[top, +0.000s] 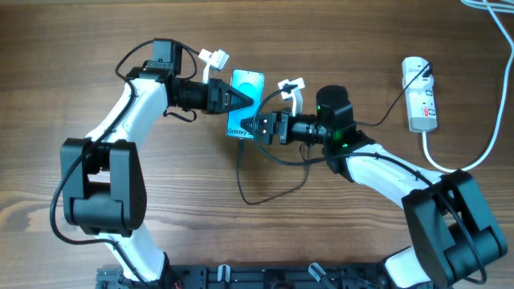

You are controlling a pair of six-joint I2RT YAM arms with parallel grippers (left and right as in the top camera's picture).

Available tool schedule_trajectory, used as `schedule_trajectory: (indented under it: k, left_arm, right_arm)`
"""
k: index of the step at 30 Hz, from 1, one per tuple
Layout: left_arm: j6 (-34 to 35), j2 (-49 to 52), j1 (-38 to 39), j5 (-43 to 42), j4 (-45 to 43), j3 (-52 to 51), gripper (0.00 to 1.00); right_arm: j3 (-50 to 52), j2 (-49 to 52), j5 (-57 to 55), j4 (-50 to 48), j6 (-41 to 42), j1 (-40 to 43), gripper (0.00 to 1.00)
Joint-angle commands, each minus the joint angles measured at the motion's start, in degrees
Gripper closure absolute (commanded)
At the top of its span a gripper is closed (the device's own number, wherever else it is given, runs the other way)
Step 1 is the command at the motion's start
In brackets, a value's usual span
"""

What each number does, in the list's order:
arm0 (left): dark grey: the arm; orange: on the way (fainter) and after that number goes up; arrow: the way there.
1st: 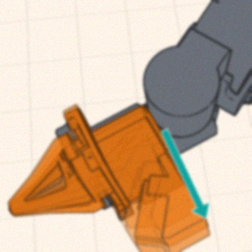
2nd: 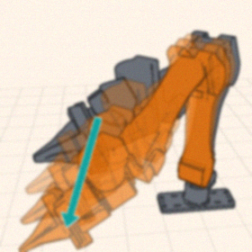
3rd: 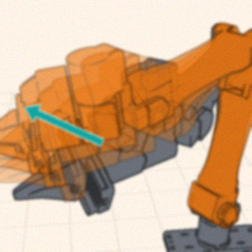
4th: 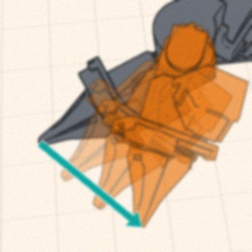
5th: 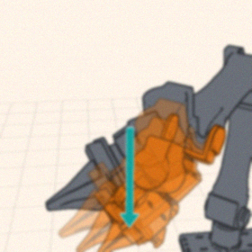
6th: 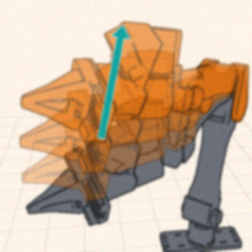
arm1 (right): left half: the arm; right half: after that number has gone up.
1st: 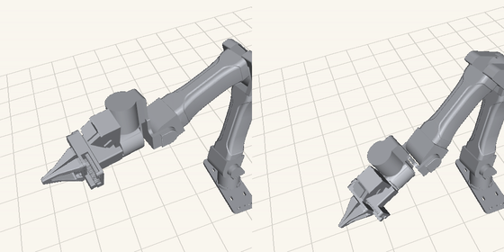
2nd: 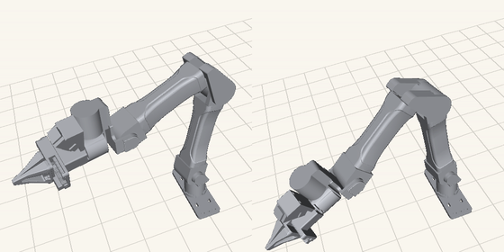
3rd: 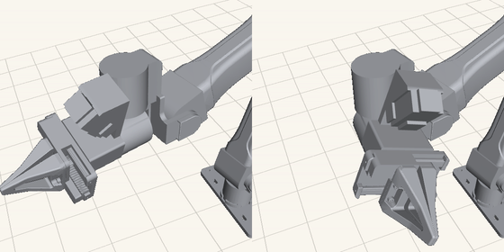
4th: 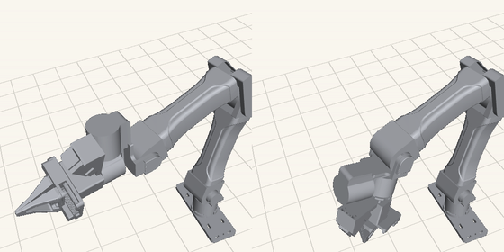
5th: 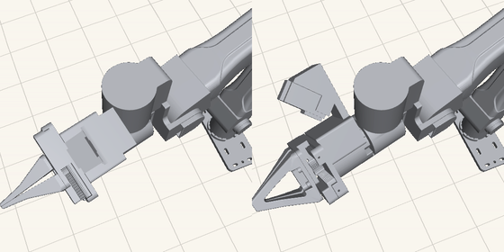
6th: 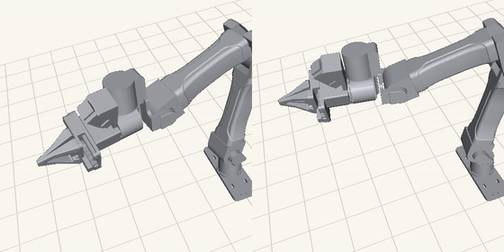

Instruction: Plug charger to phone and switch on socket

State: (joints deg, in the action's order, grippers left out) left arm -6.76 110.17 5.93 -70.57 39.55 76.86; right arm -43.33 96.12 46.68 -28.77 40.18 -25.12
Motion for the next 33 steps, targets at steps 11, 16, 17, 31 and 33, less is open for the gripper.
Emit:
schedule_trajectory:
  k: [11, 16, 17, 31, 33]
  left_arm:
    - [17.38, -0.66, 0.33, 38.05, -1.92, -0.15, 0.96]
    - [22.84, -0.55, 3.37, 46.93, -2.36, -0.15, 0.96]
    - [23.93, -0.5, 3.93, 48.28, -2.56, -0.15, 0.96]
    - [29.75, 3.1, 11.87, 56.74, -4.9, -0.15, 0.9]
    - [29.77, 3.13, 11.87, 56.76, -5.03, -0.15, 0.92]
  right_arm:
    - [-0.48, -0.79, -25.05, 20.68, -2.54, -0.28, 0.0]
    - [-0.46, -0.79, -32.26, 28.57, -2.56, -0.31, 0.0]
    - [-0.46, -0.79, -32.33, 29.09, -2.51, -0.31, 0.0]
    - [-0.44, -0.79, -32.37, 27.93, -2.54, -0.28, 0.0]
    - [-0.44, -0.79, -32.37, 27.96, -2.54, -0.31, 0.0]
